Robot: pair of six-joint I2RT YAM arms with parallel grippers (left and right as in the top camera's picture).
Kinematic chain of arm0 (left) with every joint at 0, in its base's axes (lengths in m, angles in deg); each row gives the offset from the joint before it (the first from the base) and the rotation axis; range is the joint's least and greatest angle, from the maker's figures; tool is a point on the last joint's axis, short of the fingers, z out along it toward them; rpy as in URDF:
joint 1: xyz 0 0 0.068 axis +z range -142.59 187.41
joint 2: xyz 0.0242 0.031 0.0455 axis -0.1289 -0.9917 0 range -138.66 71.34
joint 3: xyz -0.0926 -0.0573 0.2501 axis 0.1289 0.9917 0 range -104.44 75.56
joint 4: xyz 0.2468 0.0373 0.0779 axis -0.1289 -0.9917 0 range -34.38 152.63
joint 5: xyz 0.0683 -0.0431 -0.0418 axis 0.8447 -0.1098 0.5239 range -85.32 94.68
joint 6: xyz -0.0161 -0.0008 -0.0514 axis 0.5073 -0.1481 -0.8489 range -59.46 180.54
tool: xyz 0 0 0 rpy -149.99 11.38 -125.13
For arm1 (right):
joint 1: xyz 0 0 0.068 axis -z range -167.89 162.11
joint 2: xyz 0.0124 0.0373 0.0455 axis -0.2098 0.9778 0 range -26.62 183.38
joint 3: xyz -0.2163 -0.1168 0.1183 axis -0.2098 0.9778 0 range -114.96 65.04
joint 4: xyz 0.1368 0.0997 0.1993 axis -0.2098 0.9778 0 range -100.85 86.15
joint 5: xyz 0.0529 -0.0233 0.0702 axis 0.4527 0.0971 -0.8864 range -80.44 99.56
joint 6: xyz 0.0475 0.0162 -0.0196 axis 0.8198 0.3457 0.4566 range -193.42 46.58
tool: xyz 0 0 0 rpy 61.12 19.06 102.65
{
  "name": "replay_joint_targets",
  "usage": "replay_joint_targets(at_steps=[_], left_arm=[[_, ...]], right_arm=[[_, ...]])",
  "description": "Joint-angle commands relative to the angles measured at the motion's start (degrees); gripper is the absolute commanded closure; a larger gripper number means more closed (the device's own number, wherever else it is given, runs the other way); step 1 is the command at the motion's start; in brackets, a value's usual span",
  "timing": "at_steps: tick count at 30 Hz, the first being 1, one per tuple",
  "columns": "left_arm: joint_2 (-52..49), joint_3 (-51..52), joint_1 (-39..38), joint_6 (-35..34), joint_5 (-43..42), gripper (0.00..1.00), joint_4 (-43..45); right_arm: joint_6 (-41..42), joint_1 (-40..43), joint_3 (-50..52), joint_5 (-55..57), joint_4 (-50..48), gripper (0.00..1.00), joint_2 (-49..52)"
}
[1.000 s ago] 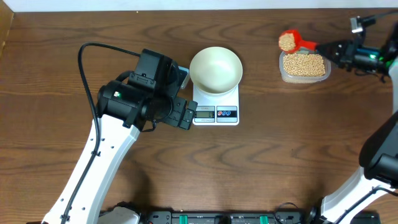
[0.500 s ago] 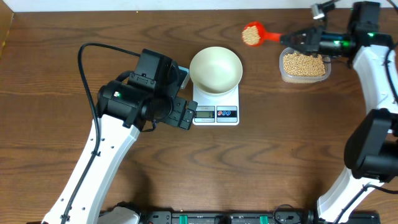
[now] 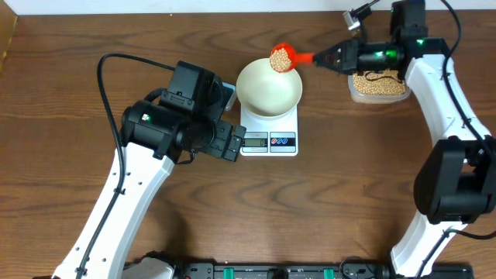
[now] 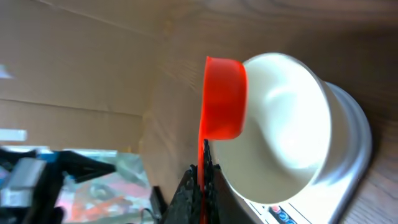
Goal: Scoop item into bowl and weigh 50g on scale
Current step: 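Tip the red scoop with the right gripper to pour soybeans into the bowl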
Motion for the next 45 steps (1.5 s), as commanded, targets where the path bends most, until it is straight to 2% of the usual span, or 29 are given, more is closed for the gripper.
replay_joint_targets(at_steps=[1, 15, 21, 28, 45], left_arm=[[0.42, 0.55, -0.02, 0.81, 0.59, 0.02, -0.2], [0.42, 0.55, -0.02, 0.81, 0.59, 0.02, -0.2], [0.42, 0.55, -0.02, 0.81, 0.59, 0.02, -0.2], [0.42, 0.55, -0.02, 0.81, 0.59, 0.02, -0.2], [0.42, 0.55, -0.02, 0.81, 0.59, 0.02, -0.2]], right_arm=[[-4.37, -2.05, -0.24, 6.08, 1.66, 0.99, 0.26], [-19.26, -10.12, -0.24, 24.46, 4.63, 0.99, 0.26], [-21.14, -13.46, -0.24, 32.48, 4.2, 0.99, 0.26], [-21.77, -14.4, -0.24, 34.73, 3.3, 0.99, 0.26], [-29.75, -15.89, -1.27, 35.32, 1.22, 0.99, -0.09]])
